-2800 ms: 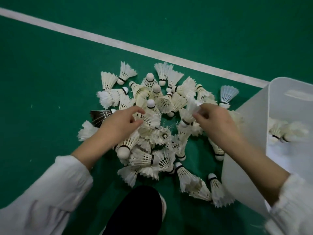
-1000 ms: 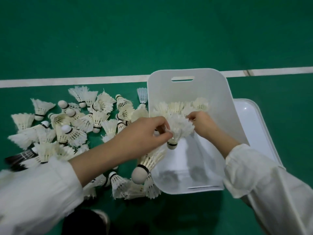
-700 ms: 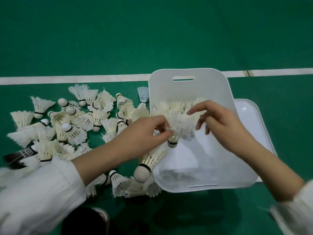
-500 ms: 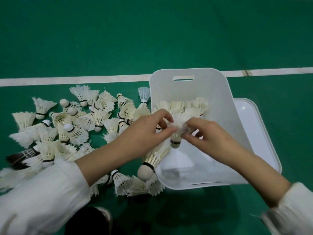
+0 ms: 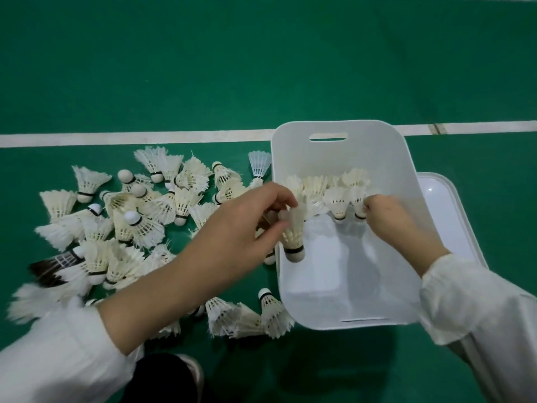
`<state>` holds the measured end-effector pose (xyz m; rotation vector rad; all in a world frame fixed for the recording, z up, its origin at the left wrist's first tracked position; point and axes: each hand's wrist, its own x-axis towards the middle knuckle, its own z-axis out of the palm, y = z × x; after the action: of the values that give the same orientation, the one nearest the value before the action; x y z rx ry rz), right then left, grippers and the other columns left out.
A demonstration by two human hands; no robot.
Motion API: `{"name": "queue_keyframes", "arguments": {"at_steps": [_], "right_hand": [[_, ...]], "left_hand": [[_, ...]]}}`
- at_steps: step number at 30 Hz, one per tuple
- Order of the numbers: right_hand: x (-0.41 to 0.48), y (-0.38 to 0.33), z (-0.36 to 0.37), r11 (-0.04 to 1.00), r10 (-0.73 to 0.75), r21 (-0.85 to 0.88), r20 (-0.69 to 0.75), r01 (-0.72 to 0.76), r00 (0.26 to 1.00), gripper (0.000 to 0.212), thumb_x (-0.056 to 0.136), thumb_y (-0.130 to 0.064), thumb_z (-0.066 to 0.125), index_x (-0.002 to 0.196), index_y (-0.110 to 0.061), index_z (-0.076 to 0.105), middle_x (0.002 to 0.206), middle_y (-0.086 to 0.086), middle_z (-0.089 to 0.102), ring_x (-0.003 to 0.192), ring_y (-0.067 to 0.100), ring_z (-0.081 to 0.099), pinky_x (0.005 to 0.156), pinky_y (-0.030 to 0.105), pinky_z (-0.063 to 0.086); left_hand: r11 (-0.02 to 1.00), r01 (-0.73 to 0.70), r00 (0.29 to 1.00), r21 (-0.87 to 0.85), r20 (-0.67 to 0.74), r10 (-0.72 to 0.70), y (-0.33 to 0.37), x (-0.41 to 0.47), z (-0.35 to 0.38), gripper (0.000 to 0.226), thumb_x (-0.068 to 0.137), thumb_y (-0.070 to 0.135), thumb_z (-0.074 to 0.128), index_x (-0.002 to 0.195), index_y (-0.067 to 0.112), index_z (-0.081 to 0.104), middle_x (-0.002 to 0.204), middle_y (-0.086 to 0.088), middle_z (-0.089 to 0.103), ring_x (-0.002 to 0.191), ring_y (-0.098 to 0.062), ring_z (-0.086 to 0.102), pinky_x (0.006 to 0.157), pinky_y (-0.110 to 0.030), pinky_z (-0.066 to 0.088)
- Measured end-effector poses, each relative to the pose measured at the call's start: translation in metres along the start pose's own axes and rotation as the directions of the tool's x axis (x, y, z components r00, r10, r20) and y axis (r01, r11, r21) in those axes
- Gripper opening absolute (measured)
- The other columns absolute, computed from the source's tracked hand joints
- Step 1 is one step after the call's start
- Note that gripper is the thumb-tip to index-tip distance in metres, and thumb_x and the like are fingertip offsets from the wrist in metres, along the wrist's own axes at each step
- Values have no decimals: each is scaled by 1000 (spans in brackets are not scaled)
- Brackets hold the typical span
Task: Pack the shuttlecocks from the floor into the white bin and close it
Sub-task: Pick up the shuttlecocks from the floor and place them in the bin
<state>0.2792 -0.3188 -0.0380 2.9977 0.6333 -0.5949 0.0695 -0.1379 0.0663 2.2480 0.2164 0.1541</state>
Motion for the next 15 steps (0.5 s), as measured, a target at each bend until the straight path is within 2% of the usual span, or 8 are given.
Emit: {"name": "queue_keyframes", "arguments": {"at_steps": [2, 5, 7, 9, 10, 12, 13, 15], "right_hand": [[7, -1, 12, 1000, 8, 28, 72, -10, 997, 19, 84, 7, 43, 91, 0, 59, 95, 23, 61, 96, 38, 60, 78, 34, 45], [7, 1, 25, 1000, 3, 10, 141, -4, 990, 29, 87, 2, 45, 112, -4, 58, 115, 19, 58, 104, 36, 57, 90, 37, 46], [0, 4, 21, 1000, -16, 12, 132, 14, 991, 38, 88, -1, 45, 125, -10, 51, 128, 15, 50, 111, 36, 54, 94, 38, 44], [-12, 1, 3, 999, -39, 2, 50, 39, 998, 43, 91, -6, 44, 133, -14, 44, 134, 11, 43, 112, 35, 53, 93, 39, 44], [-22, -2, -10, 998, -62, 22, -26, 63, 998, 42, 92, -9, 45, 133, -16, 43, 133, 9, 45, 108, 34, 55, 90, 40, 45], [-49, -14, -34, 962, -162, 196, -162, 192, 973, 39, 93, -18, 48, 131, -22, 43, 116, 2, 57, 92, 26, 60, 80, 36, 48], [-66, -23, -47, 901, -244, 323, -172, 289, 954, 41, 92, -23, 52, 131, -28, 41, 103, -4, 61, 83, 21, 62, 75, 34, 48], [-98, -44, -68, 771, -413, 501, -78, 393, 908, 52, 87, -34, 58, 132, -44, 32, 85, -11, 60, 69, 13, 61, 67, 25, 49]], "left_hand": [[992, -64, 997, 107, -33, 68, -4, 1, 1, 18, 86, 16, 61, 100, 28, 57, 88, 26, 51, 87, 2, 50, 73, -15, 46], [981, -82, 995, 174, -43, 91, -14, 6, 6, 17, 84, 20, 61, 100, 24, 60, 86, 29, 44, 89, 5, 43, 76, -14, 40], [984, -77, 996, 163, -36, 84, -18, 10, 12, 18, 85, 20, 61, 102, 23, 58, 86, 25, 46, 90, 5, 43, 76, -12, 39], [981, -89, 995, 173, -22, 95, -22, 13, 17, 15, 86, 20, 61, 100, 21, 58, 88, 17, 51, 90, 3, 43, 75, -13, 39], [979, -106, 994, 173, -16, 110, -24, 14, 19, 12, 86, 19, 61, 98, 19, 59, 88, 14, 54, 89, 2, 43, 74, -15, 40], [979, -122, 992, 166, -22, 127, -26, 16, 22, 9, 86, 17, 61, 94, 16, 60, 87, 13, 54, 89, -1, 43, 75, -15, 39], [979, -120, 992, 163, -30, 127, -27, 16, 22, 8, 86, 17, 62, 93, 16, 61, 87, 13, 54, 88, -1, 43, 76, -14, 38], [979, -134, 989, 151, -45, 142, -27, 16, 22, 7, 85, 16, 63, 91, 15, 61, 85, 13, 53, 87, -2, 44, 77, -15, 37]]}}
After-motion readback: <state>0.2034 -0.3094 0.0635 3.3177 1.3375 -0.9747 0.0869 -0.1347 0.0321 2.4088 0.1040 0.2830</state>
